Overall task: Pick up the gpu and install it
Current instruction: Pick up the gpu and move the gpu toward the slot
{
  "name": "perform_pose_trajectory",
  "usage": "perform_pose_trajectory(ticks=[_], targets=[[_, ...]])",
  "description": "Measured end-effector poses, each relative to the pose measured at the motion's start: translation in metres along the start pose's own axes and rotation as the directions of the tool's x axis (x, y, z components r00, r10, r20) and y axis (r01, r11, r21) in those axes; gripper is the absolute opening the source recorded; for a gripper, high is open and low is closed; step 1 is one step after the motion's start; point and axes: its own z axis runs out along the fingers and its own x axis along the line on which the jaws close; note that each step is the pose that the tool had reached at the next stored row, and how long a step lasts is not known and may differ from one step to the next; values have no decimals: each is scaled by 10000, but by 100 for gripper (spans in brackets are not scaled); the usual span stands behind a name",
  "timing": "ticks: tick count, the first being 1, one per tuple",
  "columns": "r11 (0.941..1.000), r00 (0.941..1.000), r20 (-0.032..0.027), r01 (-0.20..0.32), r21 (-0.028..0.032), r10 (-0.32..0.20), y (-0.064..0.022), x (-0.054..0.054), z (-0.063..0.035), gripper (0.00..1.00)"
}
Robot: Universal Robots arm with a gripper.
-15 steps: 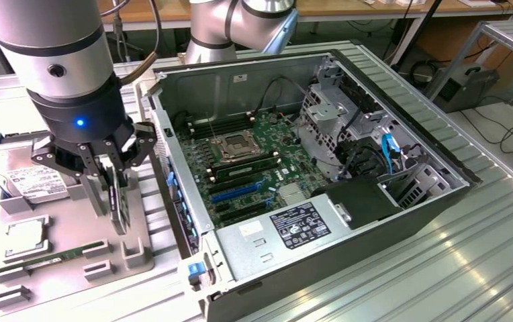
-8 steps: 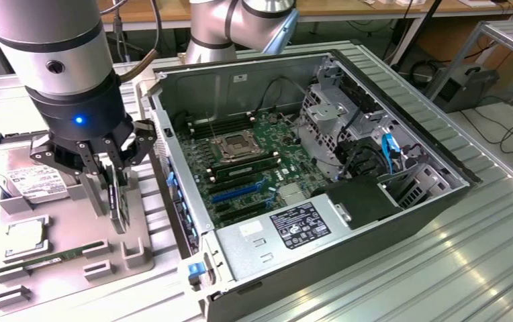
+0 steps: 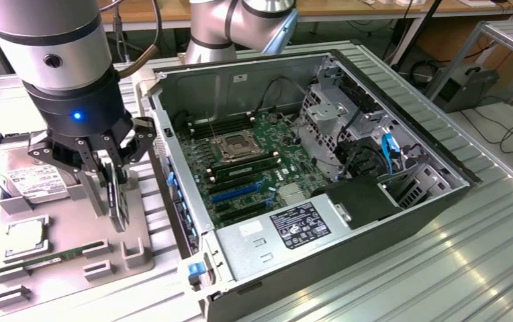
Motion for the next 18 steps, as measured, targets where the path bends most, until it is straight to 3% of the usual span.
perform_pose_trajectory(ticks=[18], targets=[[10000, 10000, 0, 0, -1, 0, 6, -3, -130, 26]])
